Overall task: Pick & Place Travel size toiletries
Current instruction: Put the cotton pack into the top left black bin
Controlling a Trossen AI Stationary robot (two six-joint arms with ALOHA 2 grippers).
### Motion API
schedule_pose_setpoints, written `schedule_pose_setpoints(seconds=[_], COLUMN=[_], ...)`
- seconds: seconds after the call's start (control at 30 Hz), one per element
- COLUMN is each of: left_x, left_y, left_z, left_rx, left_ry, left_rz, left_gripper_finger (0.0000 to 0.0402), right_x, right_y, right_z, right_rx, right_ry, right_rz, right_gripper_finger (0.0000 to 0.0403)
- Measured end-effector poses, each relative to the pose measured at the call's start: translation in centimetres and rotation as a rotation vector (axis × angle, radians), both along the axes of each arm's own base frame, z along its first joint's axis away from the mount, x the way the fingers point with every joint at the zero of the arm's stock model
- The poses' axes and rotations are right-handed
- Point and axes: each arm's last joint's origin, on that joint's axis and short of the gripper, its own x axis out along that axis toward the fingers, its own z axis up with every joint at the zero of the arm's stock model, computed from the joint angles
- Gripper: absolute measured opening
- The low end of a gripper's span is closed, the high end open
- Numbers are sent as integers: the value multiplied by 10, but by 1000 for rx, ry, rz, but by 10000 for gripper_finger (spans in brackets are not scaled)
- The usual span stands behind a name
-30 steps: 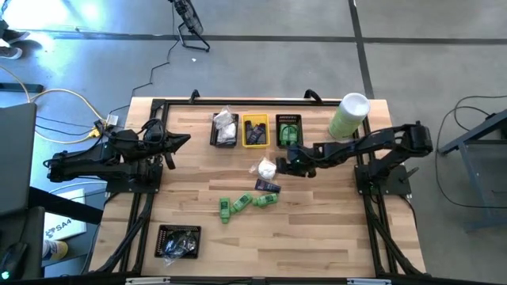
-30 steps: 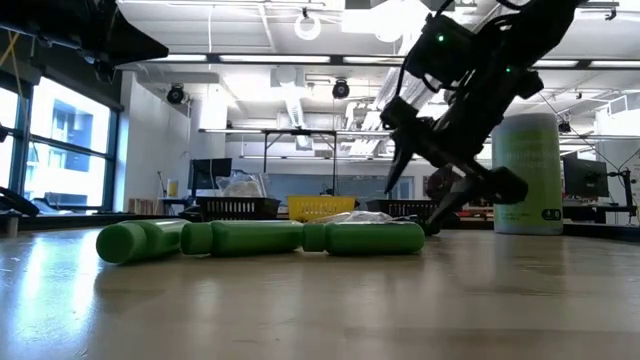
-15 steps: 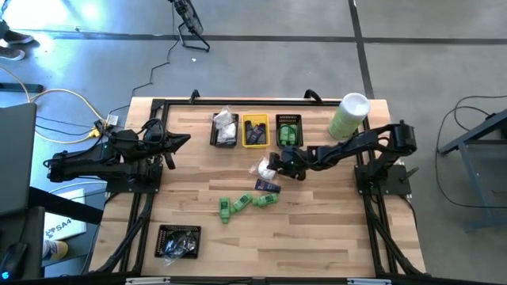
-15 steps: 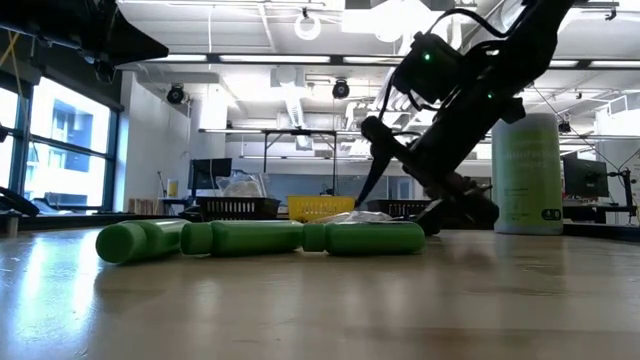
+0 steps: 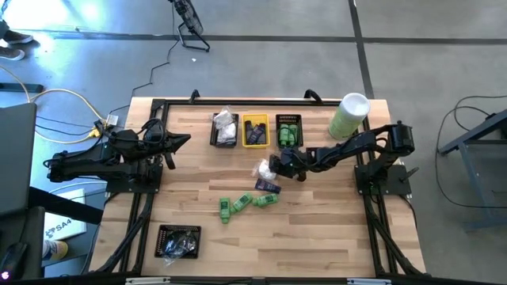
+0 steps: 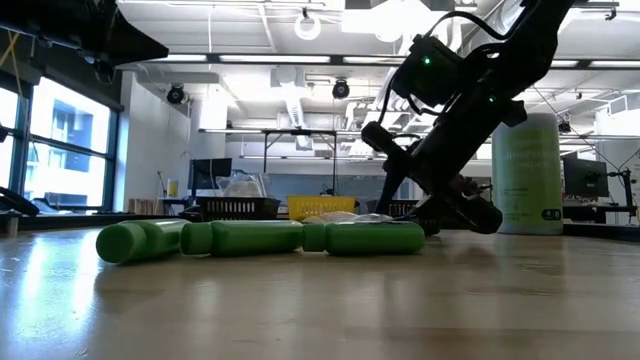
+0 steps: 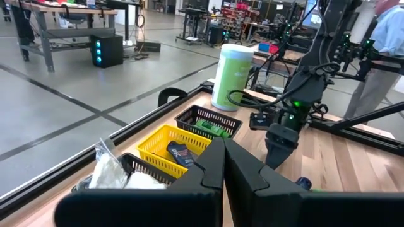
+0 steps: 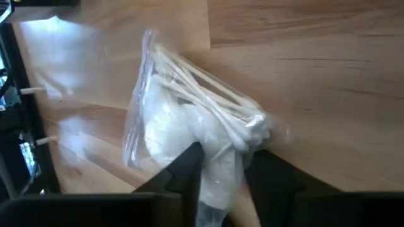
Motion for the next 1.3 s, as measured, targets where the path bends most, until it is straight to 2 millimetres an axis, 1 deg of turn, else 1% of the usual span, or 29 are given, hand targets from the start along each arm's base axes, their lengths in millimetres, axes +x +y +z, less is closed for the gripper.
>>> schedule_pose_setpoints(seconds=[0.17, 0.33, 0.47, 0.63, 0.77, 0.9, 0.97, 1.03, 1.3], left_x=[0, 0, 0, 0, 0, 0, 0, 0, 0], left_y=[0, 0, 0, 0, 0, 0, 0, 0, 1], left_z=[0, 0, 0, 0, 0, 0, 0, 0, 0], left_rx=[0, 0, 0, 0, 0, -19, -56, -94, -141], left_ry=[0, 0, 1, 1, 1, -8, -24, -43, -68], left_rz=[0, 1, 4, 4, 4, 4, 6, 23, 33], left_gripper_finger=[0, 0, 0, 0, 0, 5, 18, 40, 169], right_x=[2, 4, 4, 3, 3, 4, 5, 6, 8], right_y=[3, 3, 3, 3, 1, -5, -8, -11, -23], right_z=[1, 7, 17, 37, 57, 70, 74, 77, 92], right_rx=[-13, -47, -63, -113, -199, -297, -338, -379, -586], right_ry=[-20, -71, -111, -194, -292, -372, -400, -424, -529], right_rz=[24, 63, 69, 89, 83, 78, 74, 79, 96], right_gripper_finger=[50, 11, 6, 5, 4, 4, 4, 4, 3])
